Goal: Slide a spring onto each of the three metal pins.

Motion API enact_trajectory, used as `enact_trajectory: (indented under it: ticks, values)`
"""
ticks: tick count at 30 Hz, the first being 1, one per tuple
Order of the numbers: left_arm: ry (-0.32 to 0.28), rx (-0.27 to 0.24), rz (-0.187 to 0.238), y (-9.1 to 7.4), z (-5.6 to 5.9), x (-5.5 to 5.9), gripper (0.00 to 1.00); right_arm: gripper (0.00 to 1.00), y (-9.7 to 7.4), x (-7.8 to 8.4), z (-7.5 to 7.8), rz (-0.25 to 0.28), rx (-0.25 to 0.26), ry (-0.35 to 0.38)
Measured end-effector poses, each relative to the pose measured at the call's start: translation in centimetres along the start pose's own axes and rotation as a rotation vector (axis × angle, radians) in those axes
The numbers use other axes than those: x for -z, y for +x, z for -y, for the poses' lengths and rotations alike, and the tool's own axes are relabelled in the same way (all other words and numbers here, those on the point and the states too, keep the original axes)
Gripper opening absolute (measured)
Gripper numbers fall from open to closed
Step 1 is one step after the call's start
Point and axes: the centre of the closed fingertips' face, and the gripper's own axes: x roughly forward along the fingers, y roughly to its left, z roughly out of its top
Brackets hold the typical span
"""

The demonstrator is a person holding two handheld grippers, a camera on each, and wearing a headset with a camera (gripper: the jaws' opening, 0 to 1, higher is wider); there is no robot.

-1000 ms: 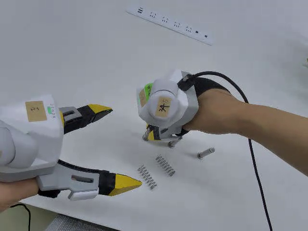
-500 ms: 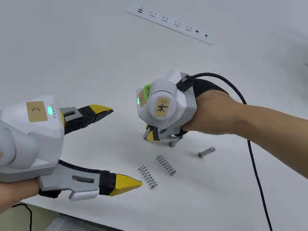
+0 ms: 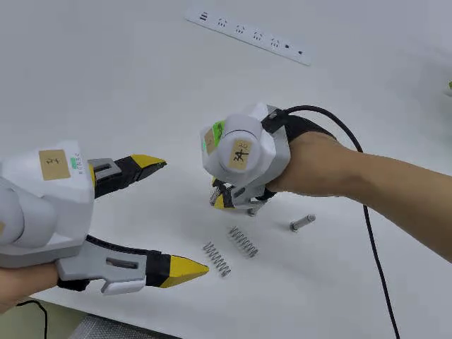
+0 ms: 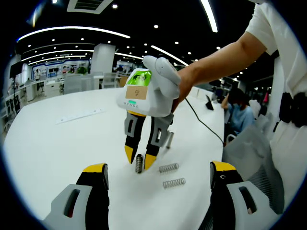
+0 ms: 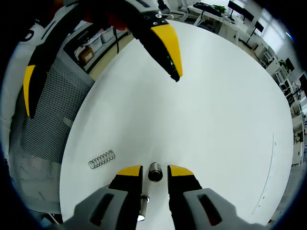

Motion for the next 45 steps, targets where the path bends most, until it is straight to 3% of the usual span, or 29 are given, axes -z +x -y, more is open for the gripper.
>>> enact_trajectory:
  ticks: [5, 11, 25, 32, 34, 45]
  values:
    - [0.009, 0.006, -0.007, -0.1, 0.1, 0.0, 0.88, 0.26, -0.7, -0.4, 0.3, 0.051, 0.014, 0.048]
    - [0.023, 0.014, -0.017, -0.3, 0.2, 0.0, 0.88, 0.34, -3.0, -0.8, 0.6, 0.135, 0.049, 0.128]
    - [0.073, 0.057, -0.057, -0.6, 0.4, -0.1, 0.86, 0.53, -8.6, 0.5, 0.7, 0.321, 0.169, 0.296]
    - [0.107, 0.079, -0.087, -0.7, 0.3, 0.2, 0.84, 0.61, -10.3, 2.4, -0.8, 0.394, 0.218, 0.378]
    - [0.12, 0.087, -0.107, -0.8, 0.3, 0.5, 0.84, 0.62, -10.8, 3.1, -1.4, 0.431, 0.223, 0.439]
    - [0.222, 0.136, -0.219, -0.2, 0.4, 1.9, 0.79, 0.76, -13.1, 7.1, -4.9, 0.555, 0.283, 0.54]
